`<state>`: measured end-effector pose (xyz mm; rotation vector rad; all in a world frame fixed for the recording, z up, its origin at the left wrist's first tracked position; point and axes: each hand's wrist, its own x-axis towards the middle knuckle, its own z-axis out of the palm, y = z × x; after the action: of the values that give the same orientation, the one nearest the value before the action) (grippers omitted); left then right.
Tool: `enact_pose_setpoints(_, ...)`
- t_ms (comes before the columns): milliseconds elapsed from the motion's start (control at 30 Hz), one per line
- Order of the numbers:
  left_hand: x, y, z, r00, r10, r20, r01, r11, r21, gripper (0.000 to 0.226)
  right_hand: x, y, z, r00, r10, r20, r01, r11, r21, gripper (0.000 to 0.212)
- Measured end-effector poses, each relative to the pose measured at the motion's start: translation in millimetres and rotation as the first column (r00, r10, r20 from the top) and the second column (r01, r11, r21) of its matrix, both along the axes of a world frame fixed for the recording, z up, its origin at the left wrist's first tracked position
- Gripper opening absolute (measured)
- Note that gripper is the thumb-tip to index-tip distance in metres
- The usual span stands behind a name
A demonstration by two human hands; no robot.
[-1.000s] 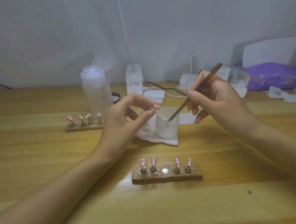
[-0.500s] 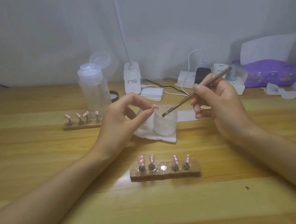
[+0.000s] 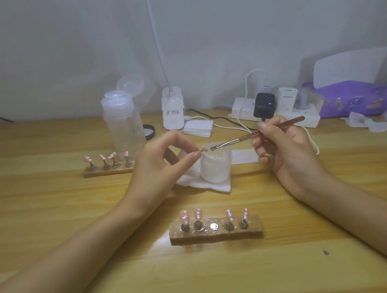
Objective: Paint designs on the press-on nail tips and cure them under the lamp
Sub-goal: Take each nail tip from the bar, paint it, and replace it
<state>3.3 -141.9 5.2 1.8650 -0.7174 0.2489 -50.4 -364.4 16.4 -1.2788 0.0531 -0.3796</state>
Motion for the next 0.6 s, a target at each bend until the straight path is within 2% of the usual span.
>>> enact_pose_setpoints(133,0.5,0.8,-0.5,1.000,0.004,-0.003,-0.004,1.000,0.005,0.009,1.5,0.1,0.2,1.000,0.027,0.006,-0.027,1.000,0.015,0.020)
enact_pose_setpoints(300,1.4,-0.2,-0.9,1.000,-0.007,0.000,0.007,1.000,0.008,0.011,0.5,3.3,1.6,0.997,0.077,0.029,-0.075,0.995,-0.062,0.020)
enact_pose_setpoints(400,1.8,0.5,-1.3,0.999,-0.038,-0.003,0.038,0.999,-0.010,0.012,0.4,3.8,0.5,0.998,0.066,0.019,-0.064,0.994,-0.088,0.020)
enact_pose_setpoints(500,2.5,0.6,-1.5,0.997,-0.075,-0.005,0.075,0.997,-0.024,0.012,1.4,2.1,-0.4,1.000,0.019,0.018,-0.018,0.999,-0.047,0.022)
enact_pose_setpoints(600,3.2,0.5,-1.9,0.996,-0.089,0.004,0.089,0.996,-0.023,0.013,0.1,2.9,1.1,0.998,0.043,0.036,-0.041,0.997,-0.070,0.020)
